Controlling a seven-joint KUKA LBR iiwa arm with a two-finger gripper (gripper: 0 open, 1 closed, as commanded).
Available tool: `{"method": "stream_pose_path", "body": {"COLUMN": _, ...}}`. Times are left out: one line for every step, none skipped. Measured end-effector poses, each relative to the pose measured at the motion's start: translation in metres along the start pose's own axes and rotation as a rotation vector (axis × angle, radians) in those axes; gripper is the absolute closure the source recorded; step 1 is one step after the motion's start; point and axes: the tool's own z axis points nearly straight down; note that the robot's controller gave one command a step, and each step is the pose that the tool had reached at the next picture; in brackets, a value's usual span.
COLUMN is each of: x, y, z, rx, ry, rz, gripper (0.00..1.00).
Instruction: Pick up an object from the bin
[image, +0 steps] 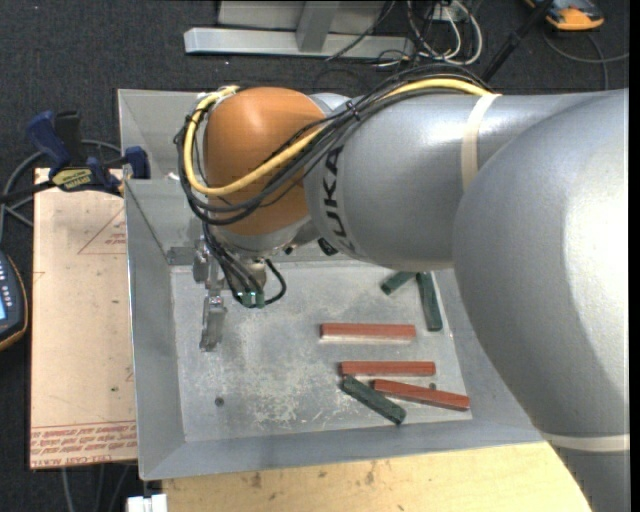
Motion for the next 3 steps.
{"method": "stream_pose_path", "body": {"x": -0.067, "y": -0.027, "z": 0.018, "rx": 0.001, "ry": -0.01, "rz": -0.197, "gripper": 0.0}}
{"method": "stream_pose_path", "body": {"x": -0.061, "y": -0.074, "z": 0.006, "rx": 0.001, "ry": -0.009, "rz": -0.171, "gripper": 0.0}}
{"method": "stream_pose_path", "body": {"x": -0.048, "y": -0.144, "z": -0.001, "rx": 0.002, "ry": -0.008, "rz": -0.021, "gripper": 0.0}}
